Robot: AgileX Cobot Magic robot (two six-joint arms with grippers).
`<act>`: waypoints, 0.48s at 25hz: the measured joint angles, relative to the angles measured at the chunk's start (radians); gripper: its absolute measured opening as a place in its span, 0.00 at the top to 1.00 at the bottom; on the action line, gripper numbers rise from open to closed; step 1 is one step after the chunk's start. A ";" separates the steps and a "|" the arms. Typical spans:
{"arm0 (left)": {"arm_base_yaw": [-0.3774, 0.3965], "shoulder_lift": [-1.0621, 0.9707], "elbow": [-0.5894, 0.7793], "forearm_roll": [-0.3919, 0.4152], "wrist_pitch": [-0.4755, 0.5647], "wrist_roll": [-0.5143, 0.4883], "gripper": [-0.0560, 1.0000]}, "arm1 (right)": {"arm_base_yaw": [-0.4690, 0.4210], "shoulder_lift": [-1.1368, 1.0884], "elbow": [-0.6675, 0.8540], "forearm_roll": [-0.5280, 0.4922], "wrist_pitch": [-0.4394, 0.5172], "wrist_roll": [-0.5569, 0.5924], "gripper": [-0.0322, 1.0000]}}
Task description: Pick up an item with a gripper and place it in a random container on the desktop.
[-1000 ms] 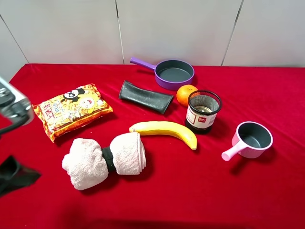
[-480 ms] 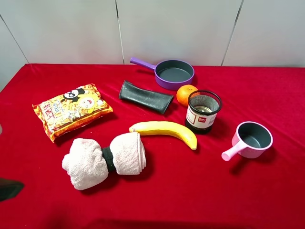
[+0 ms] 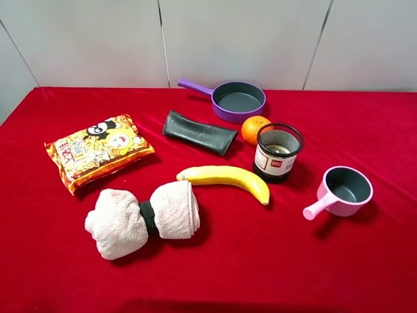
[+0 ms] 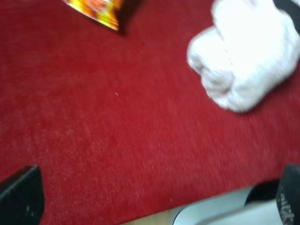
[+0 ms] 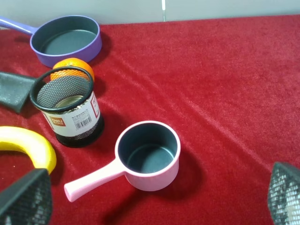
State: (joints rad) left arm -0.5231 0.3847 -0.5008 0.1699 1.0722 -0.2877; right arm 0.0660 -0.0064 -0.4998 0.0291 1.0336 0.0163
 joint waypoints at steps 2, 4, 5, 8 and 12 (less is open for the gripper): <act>0.079 -0.051 0.000 -0.018 0.000 0.015 0.01 | 0.000 0.000 0.000 0.000 0.000 0.000 0.30; 0.165 -0.108 0.000 -0.030 -0.001 0.032 0.01 | 0.000 0.000 0.000 0.000 0.000 0.000 0.30; 0.201 -0.131 0.000 -0.032 -0.001 0.039 0.01 | 0.000 0.000 0.000 0.000 0.000 0.000 0.30; 0.322 -0.207 0.004 -0.037 -0.001 0.045 0.01 | 0.000 0.000 0.000 0.000 0.000 0.000 0.30; 0.464 -0.288 0.005 -0.051 -0.001 0.057 0.01 | 0.000 0.000 0.000 0.000 0.000 0.000 0.30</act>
State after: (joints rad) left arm -0.0596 0.0965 -0.4962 0.1190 1.0715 -0.2312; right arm 0.0660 -0.0064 -0.4998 0.0291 1.0336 0.0163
